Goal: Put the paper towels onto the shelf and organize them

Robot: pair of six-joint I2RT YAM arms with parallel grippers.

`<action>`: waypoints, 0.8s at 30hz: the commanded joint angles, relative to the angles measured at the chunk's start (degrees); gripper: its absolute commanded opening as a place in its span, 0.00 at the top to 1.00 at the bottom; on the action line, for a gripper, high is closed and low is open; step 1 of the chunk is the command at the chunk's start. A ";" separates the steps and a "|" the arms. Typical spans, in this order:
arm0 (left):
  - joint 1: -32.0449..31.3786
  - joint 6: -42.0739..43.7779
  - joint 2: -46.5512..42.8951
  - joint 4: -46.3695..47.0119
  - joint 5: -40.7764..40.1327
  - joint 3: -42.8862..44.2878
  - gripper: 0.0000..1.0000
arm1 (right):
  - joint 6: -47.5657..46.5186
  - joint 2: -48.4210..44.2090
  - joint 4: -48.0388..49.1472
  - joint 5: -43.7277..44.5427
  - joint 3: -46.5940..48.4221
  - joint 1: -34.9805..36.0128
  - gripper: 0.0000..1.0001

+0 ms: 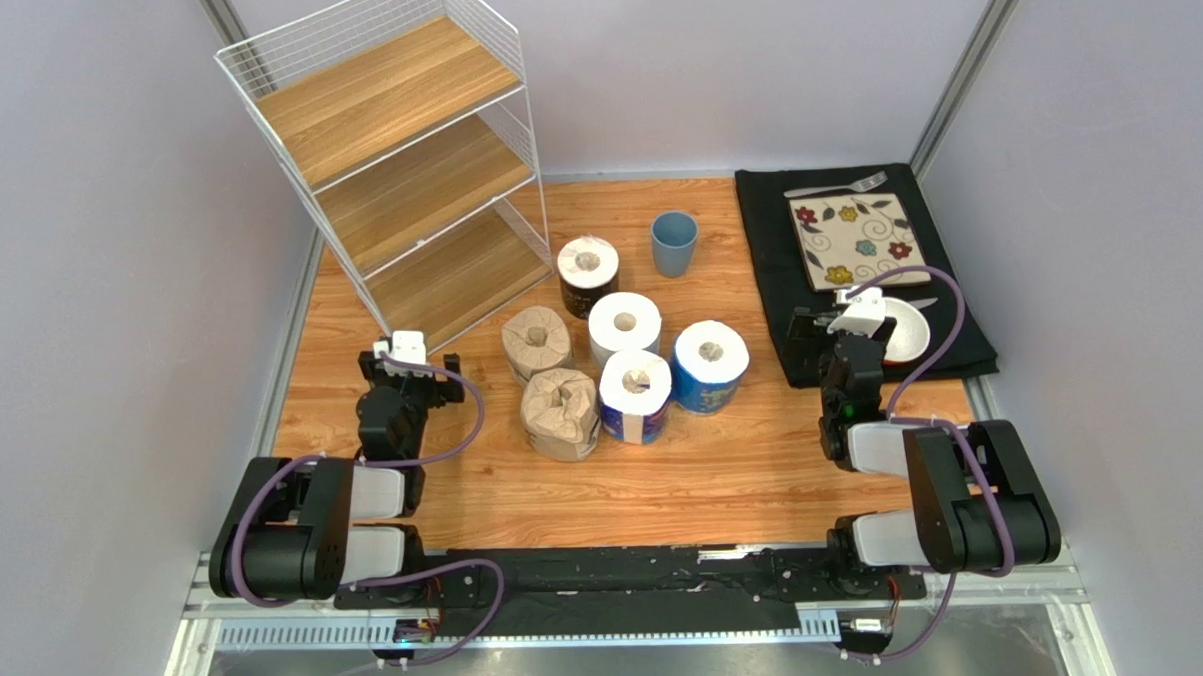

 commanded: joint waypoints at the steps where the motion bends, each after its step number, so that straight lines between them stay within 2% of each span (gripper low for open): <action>1: 0.39 0.37 -0.30 1.33 1.43 -12.37 0.01 | 0.09 -0.44 1.92 -0.02 0.85 0.01 0.01; 14: 2.24 -1.03 -0.30 0.45 3.72 -11.84 0.01 | 0.00 -0.44 1.92 -0.02 0.94 -0.08 0.01; 18: 2.24 -3.13 -3.45 -1.39 -2.24 -11.93 0.01 | 0.17 -0.96 2.27 1.03 1.03 0.10 0.01; 20: 2.15 -4.36 -8.02 -10.24 -3.92 -9.48 0.01 | 0.26 -3.76 -3.75 2.35 3.04 0.27 0.01; 21: 2.15 -5.16 -9.34 -14.10 -6.11 -8.08 0.01 | 0.26 -5.34 -8.58 2.26 7.31 0.54 0.01; 22: 2.15 -6.90 -11.00 -21.97 -7.00 -4.67 0.01 | 0.52 -6.49 -18.11 2.26 9.62 0.54 0.01; 24: 2.15 -8.84 -11.89 -28.09 -9.19 -1.75 0.01 | 1.13 -7.99 -21.79 2.44 13.40 0.62 0.00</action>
